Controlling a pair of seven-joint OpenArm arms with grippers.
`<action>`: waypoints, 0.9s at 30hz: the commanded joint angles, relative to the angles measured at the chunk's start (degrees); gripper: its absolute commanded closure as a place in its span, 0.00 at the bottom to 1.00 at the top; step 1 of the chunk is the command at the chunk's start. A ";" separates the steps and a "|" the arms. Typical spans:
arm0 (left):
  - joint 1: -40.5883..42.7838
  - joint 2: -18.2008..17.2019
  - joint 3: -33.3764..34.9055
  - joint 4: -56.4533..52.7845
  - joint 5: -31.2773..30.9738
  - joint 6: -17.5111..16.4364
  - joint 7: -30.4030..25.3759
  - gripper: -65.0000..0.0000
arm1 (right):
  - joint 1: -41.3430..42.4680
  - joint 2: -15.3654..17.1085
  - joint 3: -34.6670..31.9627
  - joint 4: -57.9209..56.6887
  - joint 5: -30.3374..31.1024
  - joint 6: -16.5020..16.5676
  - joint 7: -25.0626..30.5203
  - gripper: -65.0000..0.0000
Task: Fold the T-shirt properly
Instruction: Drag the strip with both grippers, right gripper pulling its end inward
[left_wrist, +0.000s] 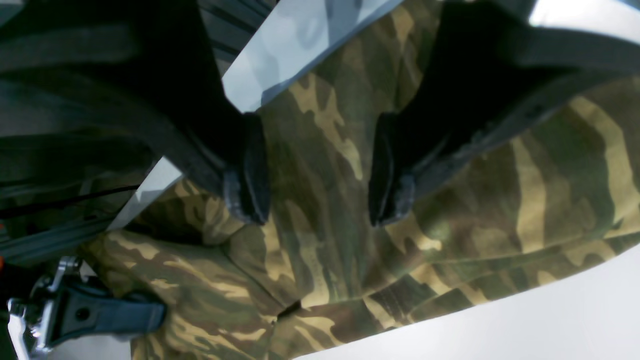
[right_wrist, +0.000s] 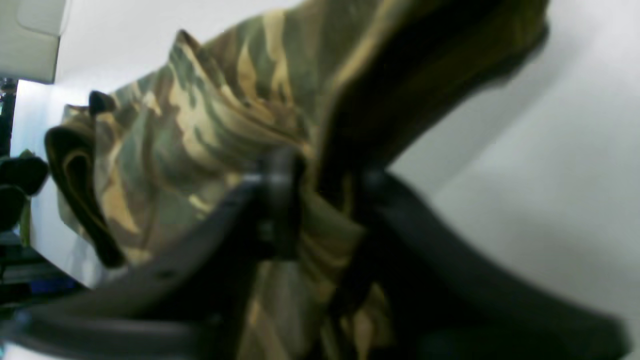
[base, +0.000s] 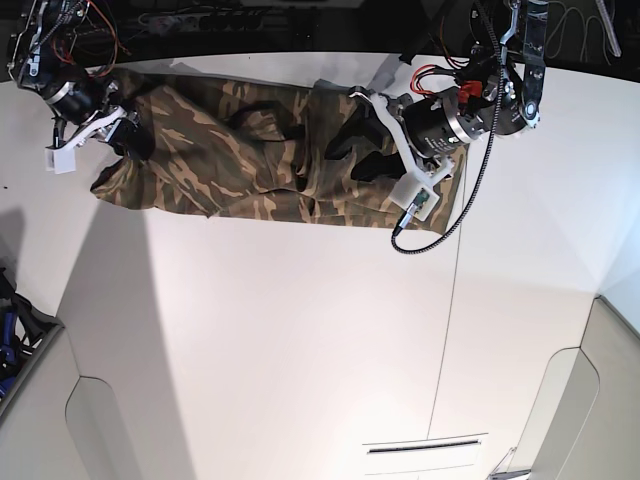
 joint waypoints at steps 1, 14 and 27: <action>-0.35 -0.04 -0.28 1.05 -1.99 -0.42 -1.01 0.47 | -0.02 0.48 0.02 0.52 -0.11 0.09 0.63 0.93; -0.48 -0.07 -5.38 7.85 -3.28 -0.46 -0.24 0.47 | 1.09 1.49 4.72 0.76 0.09 0.09 1.57 1.00; -0.28 -0.04 -14.10 7.87 -3.72 -0.46 2.40 0.47 | 1.25 7.39 10.93 10.75 7.21 0.11 -3.10 1.00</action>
